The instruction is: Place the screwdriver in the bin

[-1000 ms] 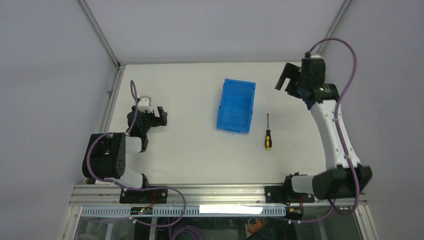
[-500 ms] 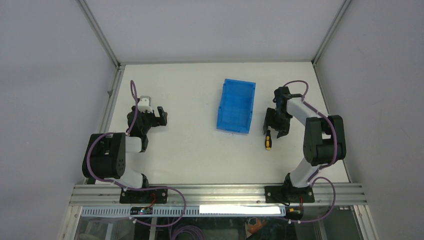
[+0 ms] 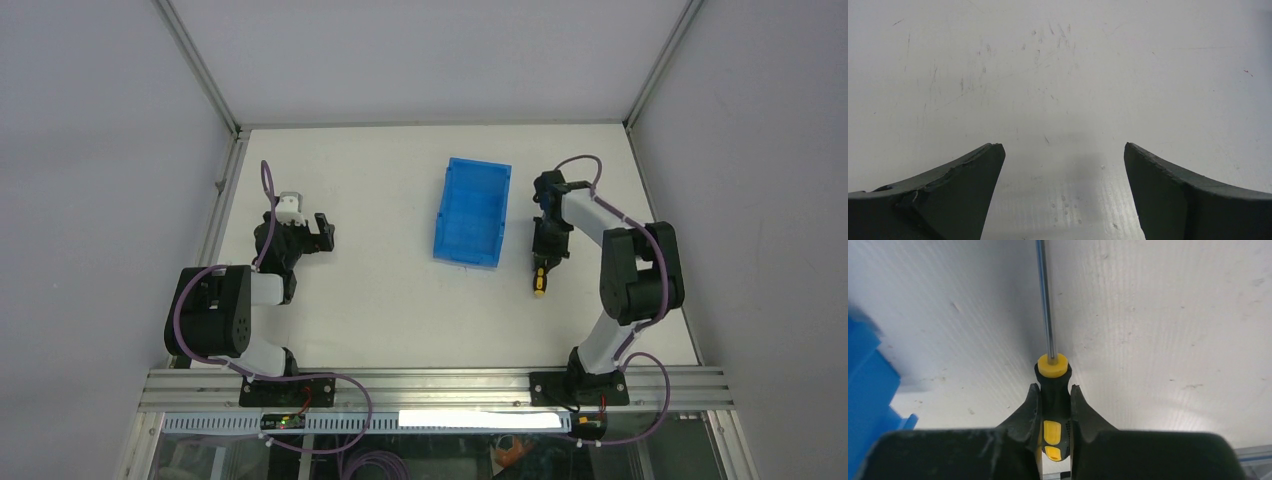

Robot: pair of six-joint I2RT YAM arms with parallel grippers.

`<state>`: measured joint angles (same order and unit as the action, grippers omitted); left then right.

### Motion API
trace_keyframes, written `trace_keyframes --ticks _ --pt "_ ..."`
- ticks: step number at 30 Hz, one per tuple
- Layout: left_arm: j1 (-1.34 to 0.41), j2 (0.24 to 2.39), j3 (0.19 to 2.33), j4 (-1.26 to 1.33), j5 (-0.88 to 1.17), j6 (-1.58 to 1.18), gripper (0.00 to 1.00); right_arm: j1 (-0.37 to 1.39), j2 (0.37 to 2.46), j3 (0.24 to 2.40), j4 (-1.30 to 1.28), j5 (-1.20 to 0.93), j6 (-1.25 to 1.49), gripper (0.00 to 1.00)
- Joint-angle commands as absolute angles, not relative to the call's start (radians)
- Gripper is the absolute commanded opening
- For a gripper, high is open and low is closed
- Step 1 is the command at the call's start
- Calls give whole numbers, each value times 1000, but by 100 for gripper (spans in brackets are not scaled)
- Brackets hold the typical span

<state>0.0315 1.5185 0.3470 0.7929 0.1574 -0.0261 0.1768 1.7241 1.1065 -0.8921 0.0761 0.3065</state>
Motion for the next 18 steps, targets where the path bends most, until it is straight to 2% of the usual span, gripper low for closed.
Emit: trace_keyframes --ticks 1,10,14,18 --pt "19 1506 362 845 160 -25 99 178 1634 1294 -1040 126 273 0" --pt "19 1506 362 846 160 -26 99 172 1616 1721 -1349 102 272 0" --pt "19 1506 363 845 160 -25 99 189 1648 1833 -1359 39 328 0" --pt "18 1506 362 845 160 -25 99 296 1690 1880 -1265 27 389 0"
